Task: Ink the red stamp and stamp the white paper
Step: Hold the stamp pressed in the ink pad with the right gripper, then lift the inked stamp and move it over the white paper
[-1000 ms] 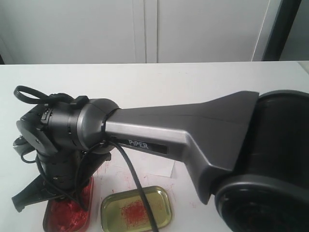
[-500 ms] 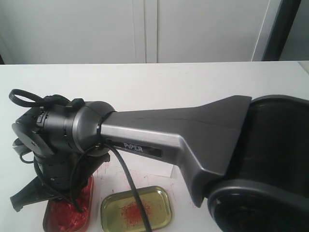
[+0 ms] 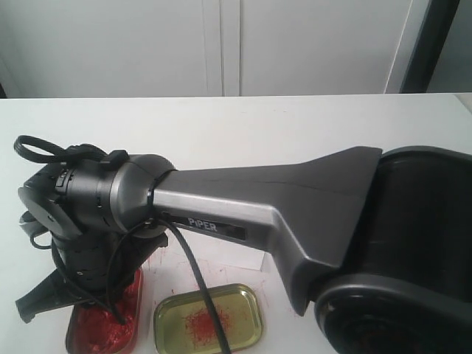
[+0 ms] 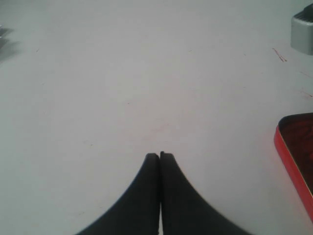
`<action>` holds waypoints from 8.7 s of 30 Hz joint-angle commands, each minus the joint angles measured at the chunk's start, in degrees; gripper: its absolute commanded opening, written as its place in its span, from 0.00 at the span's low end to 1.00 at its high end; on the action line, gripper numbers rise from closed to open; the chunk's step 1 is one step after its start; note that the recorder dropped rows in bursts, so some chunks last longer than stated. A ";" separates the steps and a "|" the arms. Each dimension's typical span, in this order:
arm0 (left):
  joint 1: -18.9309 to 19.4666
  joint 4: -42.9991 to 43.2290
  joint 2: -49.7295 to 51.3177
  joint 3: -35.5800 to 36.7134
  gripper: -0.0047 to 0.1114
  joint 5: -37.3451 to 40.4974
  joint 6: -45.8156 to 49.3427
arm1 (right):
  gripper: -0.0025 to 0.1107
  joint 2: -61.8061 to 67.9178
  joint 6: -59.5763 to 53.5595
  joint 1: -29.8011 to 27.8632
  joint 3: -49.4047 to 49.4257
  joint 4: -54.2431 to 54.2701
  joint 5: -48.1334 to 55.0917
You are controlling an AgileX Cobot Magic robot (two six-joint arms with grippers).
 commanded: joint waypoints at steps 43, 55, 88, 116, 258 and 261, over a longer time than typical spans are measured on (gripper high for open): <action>0.08 0.01 -0.22 0.24 0.04 -0.02 -0.14 | 0.02 -2.86 5.89 2.66 1.69 -12.69 -1.49; 0.08 0.01 -0.22 0.24 0.04 -0.02 -0.14 | 0.02 -3.52 7.30 3.35 1.69 -13.58 -1.75; 0.08 0.01 -0.22 0.24 0.04 -0.02 -0.14 | 0.02 -4.92 15.21 6.94 6.70 -25.49 -4.19; 0.08 0.01 -0.22 0.24 0.04 -0.02 -0.14 | 0.02 -7.79 19.02 6.94 7.57 -26.26 -5.50; 0.08 0.01 -0.22 0.24 0.04 -0.02 -0.14 | 0.02 -15.19 -6.92 -19.03 11.51 1.20 -7.82; 0.08 0.01 -0.22 0.24 0.04 -0.02 -0.14 | 0.02 -15.71 -6.92 -19.62 15.30 3.52 -12.69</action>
